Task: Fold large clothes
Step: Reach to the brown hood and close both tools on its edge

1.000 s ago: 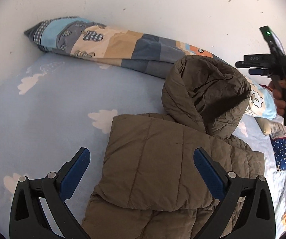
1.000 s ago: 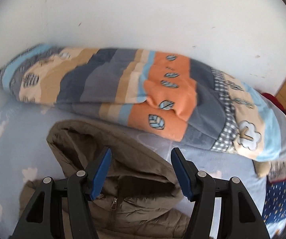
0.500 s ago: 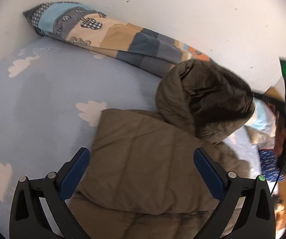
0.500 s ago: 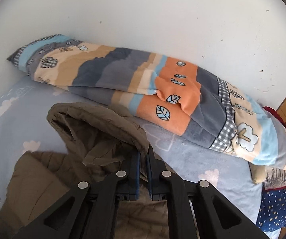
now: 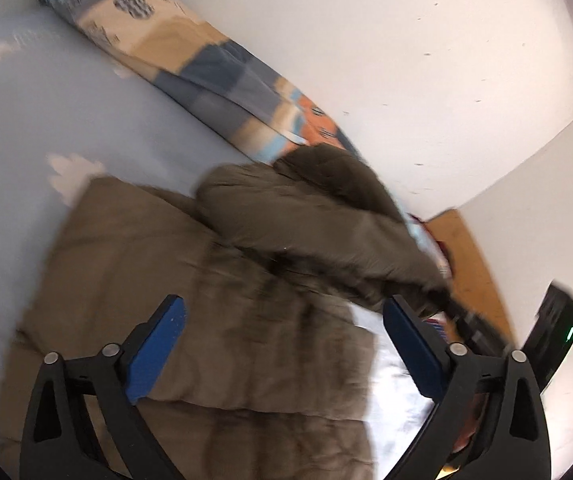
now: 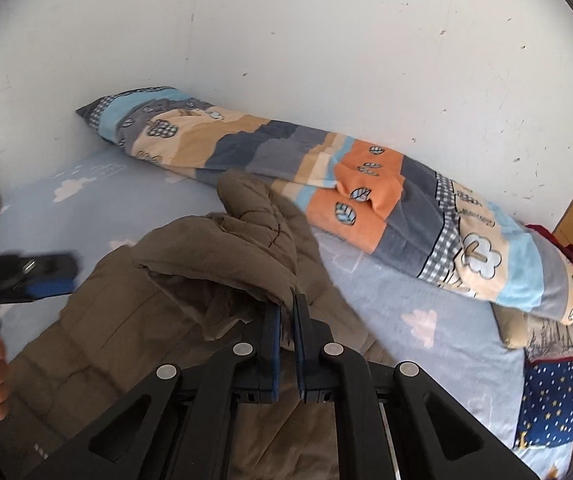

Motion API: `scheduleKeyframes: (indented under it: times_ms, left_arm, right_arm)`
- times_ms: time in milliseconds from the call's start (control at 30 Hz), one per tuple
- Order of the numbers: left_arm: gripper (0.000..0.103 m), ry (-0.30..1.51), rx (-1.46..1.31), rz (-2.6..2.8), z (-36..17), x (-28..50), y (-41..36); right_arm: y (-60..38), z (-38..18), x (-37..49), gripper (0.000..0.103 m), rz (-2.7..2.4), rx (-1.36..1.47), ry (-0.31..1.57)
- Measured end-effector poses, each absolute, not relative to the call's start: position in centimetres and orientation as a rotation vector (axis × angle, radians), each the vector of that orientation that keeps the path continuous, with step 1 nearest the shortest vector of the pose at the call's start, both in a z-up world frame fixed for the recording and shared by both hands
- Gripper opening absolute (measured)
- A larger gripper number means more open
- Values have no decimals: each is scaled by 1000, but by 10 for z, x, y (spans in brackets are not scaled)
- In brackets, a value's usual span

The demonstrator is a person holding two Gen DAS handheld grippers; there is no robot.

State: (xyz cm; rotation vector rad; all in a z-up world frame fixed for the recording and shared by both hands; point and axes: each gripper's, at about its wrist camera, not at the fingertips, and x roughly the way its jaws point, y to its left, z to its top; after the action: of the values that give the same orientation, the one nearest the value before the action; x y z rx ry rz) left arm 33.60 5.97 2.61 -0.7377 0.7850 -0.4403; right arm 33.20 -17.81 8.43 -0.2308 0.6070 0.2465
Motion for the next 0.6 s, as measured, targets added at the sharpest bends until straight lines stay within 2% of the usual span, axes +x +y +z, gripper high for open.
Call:
scheduleKeyframes:
  times_ms: [200,333,400,467,500,533,600]
  left_arm:
    - [93,814,-898,-551,6,337,41]
    - [86,824,-974,-556,-5,340,42]
    - [75,819,-996,-560,-8,341,44]
    - [47,808,-980,-580,-5,339,44]
    - [40,800,-960,-598,-2,337,43]
    - [33,798,-945,-596,0,335,43]
    - [29,791,-903,-586,9,327,45]
  right_arm:
    - [-166,82,286,6,308,-210,596]
    - [-163,83,261,6,334,-185,591]
    - [-164,83,251,6,344,-168,592]
    - [-166,82,241,6,338,-158,591]
    - [-168,81,236,6,332,-150,589]
    - [-169,80,230,6,320,-147,583]
    - [-171,77,226,6,289,-151,578]
